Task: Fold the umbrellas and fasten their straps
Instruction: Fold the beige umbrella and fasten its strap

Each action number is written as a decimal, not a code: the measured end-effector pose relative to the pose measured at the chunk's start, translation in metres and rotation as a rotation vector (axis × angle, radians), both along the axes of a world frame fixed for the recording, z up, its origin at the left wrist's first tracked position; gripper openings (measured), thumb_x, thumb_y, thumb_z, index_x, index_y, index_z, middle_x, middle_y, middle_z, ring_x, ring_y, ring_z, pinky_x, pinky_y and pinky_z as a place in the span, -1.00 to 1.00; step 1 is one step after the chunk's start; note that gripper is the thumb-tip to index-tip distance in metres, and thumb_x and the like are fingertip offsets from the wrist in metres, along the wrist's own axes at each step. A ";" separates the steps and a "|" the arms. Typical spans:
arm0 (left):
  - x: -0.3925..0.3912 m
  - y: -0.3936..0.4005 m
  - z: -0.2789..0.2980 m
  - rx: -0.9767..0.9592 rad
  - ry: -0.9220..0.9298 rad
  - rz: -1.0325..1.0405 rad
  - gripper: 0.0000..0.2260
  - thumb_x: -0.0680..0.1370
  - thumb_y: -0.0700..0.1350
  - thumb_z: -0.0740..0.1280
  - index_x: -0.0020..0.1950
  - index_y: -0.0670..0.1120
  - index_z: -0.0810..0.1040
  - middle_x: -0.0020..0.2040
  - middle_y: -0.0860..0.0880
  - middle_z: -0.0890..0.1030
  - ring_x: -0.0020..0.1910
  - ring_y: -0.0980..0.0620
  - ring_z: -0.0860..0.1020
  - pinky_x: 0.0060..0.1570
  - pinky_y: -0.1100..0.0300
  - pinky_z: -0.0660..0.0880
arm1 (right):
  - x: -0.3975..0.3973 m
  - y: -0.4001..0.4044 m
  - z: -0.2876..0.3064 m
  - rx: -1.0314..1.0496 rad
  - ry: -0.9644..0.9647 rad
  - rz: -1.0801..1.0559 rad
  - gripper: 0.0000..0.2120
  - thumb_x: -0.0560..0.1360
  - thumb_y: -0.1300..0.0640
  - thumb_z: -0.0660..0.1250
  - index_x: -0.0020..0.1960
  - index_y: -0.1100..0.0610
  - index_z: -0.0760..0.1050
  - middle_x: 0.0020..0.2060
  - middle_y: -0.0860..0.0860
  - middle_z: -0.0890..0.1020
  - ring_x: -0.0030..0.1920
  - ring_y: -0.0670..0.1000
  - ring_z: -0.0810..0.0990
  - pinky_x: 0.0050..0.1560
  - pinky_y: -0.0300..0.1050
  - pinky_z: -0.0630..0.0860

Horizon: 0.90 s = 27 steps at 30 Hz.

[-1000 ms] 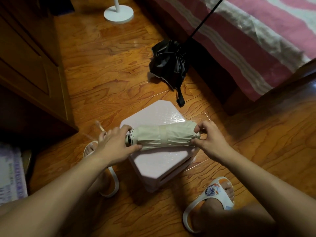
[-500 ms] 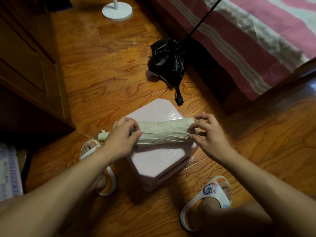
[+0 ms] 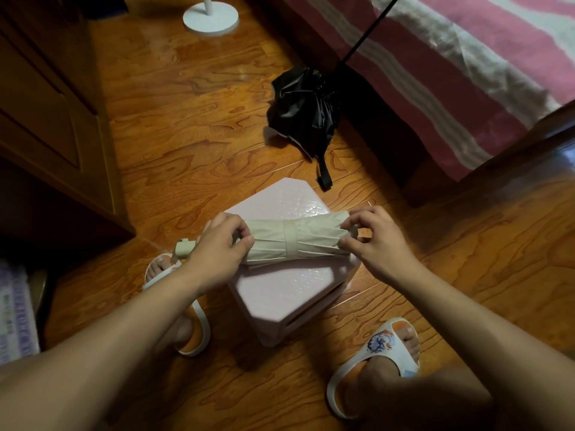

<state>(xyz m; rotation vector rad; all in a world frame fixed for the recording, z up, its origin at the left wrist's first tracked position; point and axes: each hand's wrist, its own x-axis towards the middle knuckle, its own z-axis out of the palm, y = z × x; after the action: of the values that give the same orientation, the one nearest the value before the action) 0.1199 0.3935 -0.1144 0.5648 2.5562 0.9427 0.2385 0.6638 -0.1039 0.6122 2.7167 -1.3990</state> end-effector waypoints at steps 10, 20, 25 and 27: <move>0.000 -0.002 -0.001 -0.003 -0.004 -0.021 -0.89 0.62 -0.07 0.35 -0.09 0.07 0.48 0.00 0.16 0.41 0.12 0.02 0.38 0.25 -0.16 0.38 | -0.003 -0.001 0.007 -0.010 -0.037 -0.057 -0.85 0.56 0.20 0.41 -0.17 0.05 0.57 0.22 -0.05 0.52 0.29 -0.03 0.44 0.37 0.05 0.43; 0.001 0.000 0.002 -0.003 -0.033 -0.006 -0.90 0.61 -0.09 0.35 -0.09 0.05 0.50 0.04 0.10 0.43 0.12 0.00 0.38 0.26 -0.14 0.37 | -0.001 0.004 0.010 -0.088 0.008 -0.144 -0.92 0.59 0.24 0.37 -0.04 0.08 0.58 0.13 -0.02 0.58 0.09 -0.08 0.57 0.12 -0.08 0.60; 0.001 0.000 0.001 -0.004 -0.034 -0.008 -0.90 0.61 -0.08 0.35 -0.08 0.05 0.49 0.04 0.12 0.43 0.13 0.02 0.38 0.27 -0.15 0.36 | -0.003 -0.003 0.007 0.063 -0.004 -0.132 -0.87 0.53 0.15 0.46 -0.16 -0.01 0.57 0.11 -0.01 0.55 0.14 -0.01 0.52 0.22 0.09 0.55; 0.000 0.000 0.001 -0.007 -0.028 -0.008 -0.90 0.61 -0.07 0.35 -0.08 0.05 0.49 0.04 0.12 0.43 0.13 0.02 0.38 0.27 -0.14 0.36 | -0.004 -0.005 0.005 0.081 -0.003 -0.145 -0.92 0.51 0.10 0.47 -0.12 0.00 0.58 0.09 -0.02 0.54 0.13 -0.01 0.53 0.20 0.12 0.57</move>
<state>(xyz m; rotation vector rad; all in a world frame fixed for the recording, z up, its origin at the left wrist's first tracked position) 0.1201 0.3932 -0.1136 0.5557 2.5299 0.9321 0.2348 0.6587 -0.0987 0.8316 2.7893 -1.3187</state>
